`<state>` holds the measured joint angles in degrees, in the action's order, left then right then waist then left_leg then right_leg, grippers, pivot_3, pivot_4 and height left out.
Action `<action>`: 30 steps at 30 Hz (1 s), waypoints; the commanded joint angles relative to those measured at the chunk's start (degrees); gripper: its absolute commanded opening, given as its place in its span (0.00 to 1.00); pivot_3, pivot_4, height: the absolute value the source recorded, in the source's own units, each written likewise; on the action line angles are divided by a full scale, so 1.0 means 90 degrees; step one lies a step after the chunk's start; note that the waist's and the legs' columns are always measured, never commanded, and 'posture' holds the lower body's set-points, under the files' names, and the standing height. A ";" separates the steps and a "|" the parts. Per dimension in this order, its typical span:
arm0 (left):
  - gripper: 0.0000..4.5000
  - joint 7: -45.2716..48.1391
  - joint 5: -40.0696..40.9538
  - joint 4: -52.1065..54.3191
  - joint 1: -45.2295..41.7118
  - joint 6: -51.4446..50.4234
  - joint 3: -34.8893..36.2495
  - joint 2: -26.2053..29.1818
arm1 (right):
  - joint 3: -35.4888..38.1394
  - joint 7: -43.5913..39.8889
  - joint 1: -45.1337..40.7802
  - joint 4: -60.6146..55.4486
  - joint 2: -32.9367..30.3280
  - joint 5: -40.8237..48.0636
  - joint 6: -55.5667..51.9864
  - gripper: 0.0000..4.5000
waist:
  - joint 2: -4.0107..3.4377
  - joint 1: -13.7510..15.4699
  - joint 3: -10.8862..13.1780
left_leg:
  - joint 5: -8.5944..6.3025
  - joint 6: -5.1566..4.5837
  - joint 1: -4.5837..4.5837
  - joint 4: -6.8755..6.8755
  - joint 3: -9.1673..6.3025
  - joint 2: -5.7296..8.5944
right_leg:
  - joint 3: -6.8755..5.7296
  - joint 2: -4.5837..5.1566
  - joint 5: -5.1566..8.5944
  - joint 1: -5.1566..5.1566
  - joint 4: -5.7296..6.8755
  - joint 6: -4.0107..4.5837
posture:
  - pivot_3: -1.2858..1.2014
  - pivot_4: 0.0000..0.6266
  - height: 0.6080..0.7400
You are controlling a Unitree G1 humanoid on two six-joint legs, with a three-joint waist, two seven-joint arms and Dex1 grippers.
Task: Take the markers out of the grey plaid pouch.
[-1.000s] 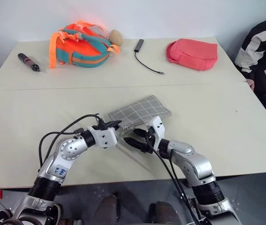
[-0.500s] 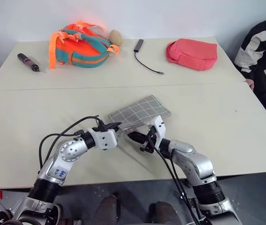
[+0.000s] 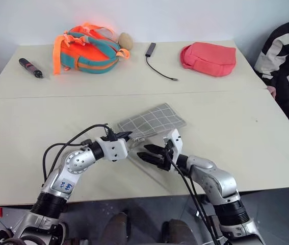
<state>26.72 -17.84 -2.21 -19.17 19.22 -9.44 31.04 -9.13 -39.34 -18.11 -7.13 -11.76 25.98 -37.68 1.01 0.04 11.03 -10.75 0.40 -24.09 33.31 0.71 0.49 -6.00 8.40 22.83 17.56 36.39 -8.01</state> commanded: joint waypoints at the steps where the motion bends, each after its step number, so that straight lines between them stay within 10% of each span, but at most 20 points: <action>1: 0.00 0.0065 0.0150 0.0367 -0.0140 -0.0036 0.0087 0.0014 | -0.0017 0.0027 -0.0078 -0.0268 0.0073 0.0064 0.0108 0.71 | 0.0000 0.0000 0.0000 | 0.0000 0.0000 0.0000 0.0000 0.0000 0.0000 | 0.0000 0.0000 0.0000 0.0000 0.0000 0.0000 | 0.52 0.24 1.00; 12: 0.00 0.0093 0.0042 0.0548 -0.0094 -0.0171 -0.0031 -0.0124 | -0.0033 0.0152 -0.0316 -0.0029 0.0573 0.0281 0.0006 0.71 | 0.0000 -0.0003 0.0000 | 0.0000 0.0000 0.0000 0.0000 0.0000 0.0000 | 0.0000 0.0000 0.0000 0.0000 0.0001 0.0000 | 0.52 0.24 1.00; 22: 0.00 0.0059 0.0036 0.0521 -0.0075 -0.0129 0.0029 -0.0057 | 0.0035 0.0117 -0.0265 0.0060 0.0376 0.0160 0.0118 0.04 | 0.0000 -0.0004 0.0000 | 0.0000 0.0000 0.0000 0.0000 0.0000 0.0000 | 0.0000 -0.0001 0.0000 0.0000 0.0001 0.0000 | 0.52 0.24 1.00; 30: 0.00 0.0021 -0.0008 0.0482 -0.0001 -0.0057 0.0068 0.0006 | 0.0213 -0.0035 -0.0108 -0.0189 0.0086 0.0270 0.0054 0.01 | 0.0000 -0.0003 0.0000 | 0.0000 0.0000 0.0000 0.0000 0.0000 0.0000 | 0.0000 -0.0001 0.0000 0.0000 0.0001 0.0000 | 0.52 0.24 1.00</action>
<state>27.63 -18.19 -0.18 -19.51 17.57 -9.95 30.24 -8.47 -38.56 -19.68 -5.81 -10.07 27.00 -37.53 1.01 0.01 11.03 -10.75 0.40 -24.09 33.31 0.71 0.49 -6.00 8.40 22.83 17.56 36.40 -8.01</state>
